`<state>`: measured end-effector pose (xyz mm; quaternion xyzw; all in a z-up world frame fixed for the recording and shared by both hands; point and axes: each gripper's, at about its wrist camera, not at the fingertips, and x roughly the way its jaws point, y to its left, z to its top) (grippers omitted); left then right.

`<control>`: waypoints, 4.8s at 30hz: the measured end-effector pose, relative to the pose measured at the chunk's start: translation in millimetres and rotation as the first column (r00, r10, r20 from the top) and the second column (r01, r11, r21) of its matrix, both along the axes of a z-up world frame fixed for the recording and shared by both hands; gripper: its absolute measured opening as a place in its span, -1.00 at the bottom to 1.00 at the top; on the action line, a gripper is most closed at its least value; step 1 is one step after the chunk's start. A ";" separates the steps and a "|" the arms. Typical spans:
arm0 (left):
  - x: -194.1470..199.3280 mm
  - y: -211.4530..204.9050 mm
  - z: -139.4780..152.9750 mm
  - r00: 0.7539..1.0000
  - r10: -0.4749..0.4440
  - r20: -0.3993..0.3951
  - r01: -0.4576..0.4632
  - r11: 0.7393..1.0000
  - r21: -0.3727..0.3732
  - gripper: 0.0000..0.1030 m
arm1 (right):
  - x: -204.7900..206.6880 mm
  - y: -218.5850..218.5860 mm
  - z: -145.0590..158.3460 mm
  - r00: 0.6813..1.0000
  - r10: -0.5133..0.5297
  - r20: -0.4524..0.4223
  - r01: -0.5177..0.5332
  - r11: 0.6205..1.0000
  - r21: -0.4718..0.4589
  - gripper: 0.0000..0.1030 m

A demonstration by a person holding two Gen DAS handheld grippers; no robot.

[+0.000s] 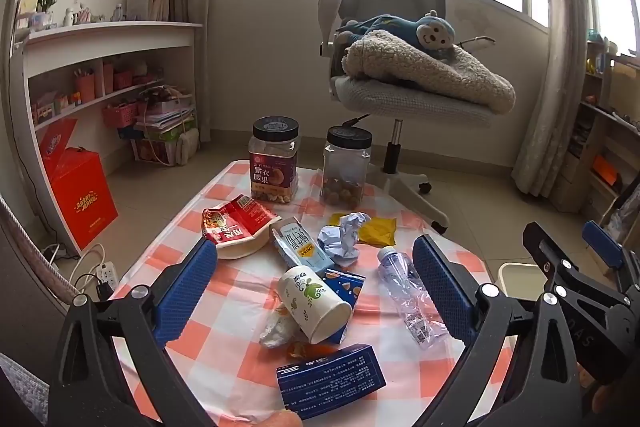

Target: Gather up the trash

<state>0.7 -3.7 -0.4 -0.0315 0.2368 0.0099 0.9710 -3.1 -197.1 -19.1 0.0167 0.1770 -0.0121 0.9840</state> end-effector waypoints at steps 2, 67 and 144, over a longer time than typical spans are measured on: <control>-0.3 1.3 1.0 1.000 -0.002 -0.004 0.002 1.000 -0.004 0.85 | 0.9 1.2 1.0 1.000 0.000 -0.005 0.000 1.000 -0.001 0.87; -18.1 122.4 -127.3 0.660 0.035 -0.750 -0.304 0.926 -0.224 0.85 | 27.7 25.4 -37.3 0.932 0.090 -0.351 -0.124 0.989 -0.076 0.87; 46.9 34.2 -60.0 0.964 -0.012 -0.265 -0.022 0.992 -0.125 -0.38 | 106.8 0.9 -26.3 0.918 0.236 -0.320 -0.205 0.970 0.128 -0.12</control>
